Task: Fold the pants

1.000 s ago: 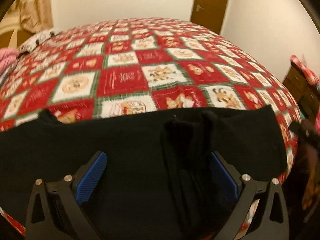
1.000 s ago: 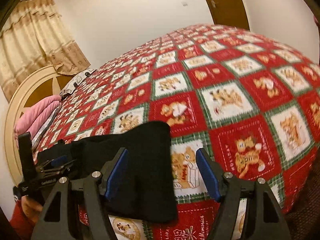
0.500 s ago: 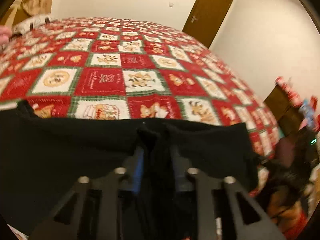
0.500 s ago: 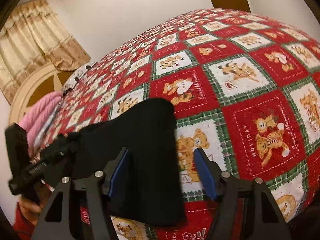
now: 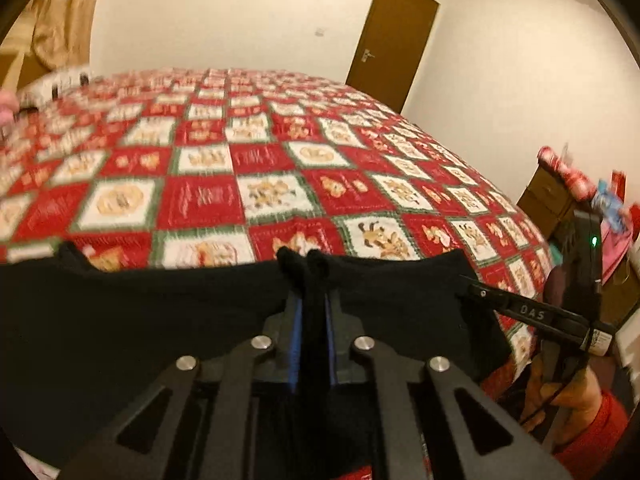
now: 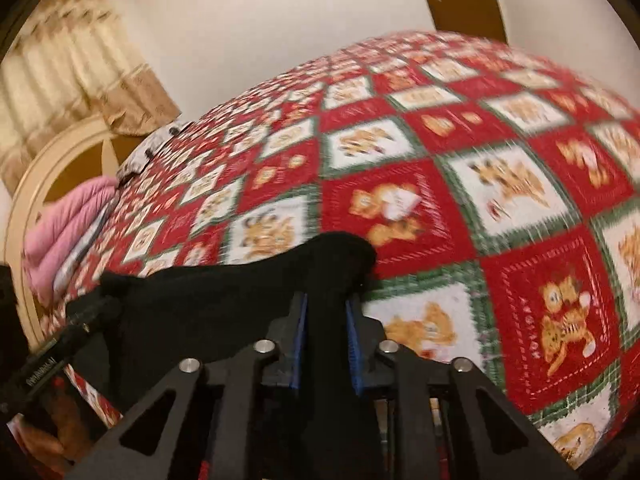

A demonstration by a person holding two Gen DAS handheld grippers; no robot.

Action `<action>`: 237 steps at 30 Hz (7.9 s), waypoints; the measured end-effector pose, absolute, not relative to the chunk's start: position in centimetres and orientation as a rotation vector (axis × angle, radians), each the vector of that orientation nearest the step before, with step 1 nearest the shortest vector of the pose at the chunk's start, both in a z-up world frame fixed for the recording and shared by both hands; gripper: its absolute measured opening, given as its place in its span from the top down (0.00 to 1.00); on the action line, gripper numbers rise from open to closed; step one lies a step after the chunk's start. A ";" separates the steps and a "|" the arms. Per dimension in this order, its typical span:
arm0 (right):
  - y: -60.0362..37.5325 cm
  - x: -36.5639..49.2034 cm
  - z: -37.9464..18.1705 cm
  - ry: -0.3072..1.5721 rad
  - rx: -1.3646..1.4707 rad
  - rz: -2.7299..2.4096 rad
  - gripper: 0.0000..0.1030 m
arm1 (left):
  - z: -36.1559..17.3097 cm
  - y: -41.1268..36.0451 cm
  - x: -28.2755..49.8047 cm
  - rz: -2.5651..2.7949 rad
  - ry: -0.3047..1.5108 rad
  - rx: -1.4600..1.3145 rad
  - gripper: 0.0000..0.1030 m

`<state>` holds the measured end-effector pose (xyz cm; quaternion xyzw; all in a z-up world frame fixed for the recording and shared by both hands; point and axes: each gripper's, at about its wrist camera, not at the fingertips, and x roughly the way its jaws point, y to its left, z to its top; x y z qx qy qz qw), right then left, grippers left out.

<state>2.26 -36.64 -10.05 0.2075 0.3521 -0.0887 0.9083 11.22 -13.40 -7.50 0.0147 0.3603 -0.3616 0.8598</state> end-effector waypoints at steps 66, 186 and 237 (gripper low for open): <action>-23.8 4.6 -10.9 0.686 0.420 0.012 0.41 | -10.5 16.0 13.2 0.051 0.695 -0.204 0.16; -38.1 -3.0 -4.6 0.602 0.413 0.070 0.63 | -5.3 -12.0 3.7 -0.725 0.468 0.277 0.21; -27.1 13.4 -5.3 0.686 0.307 0.188 0.29 | -11.9 -7.5 5.9 -0.589 0.699 0.219 0.04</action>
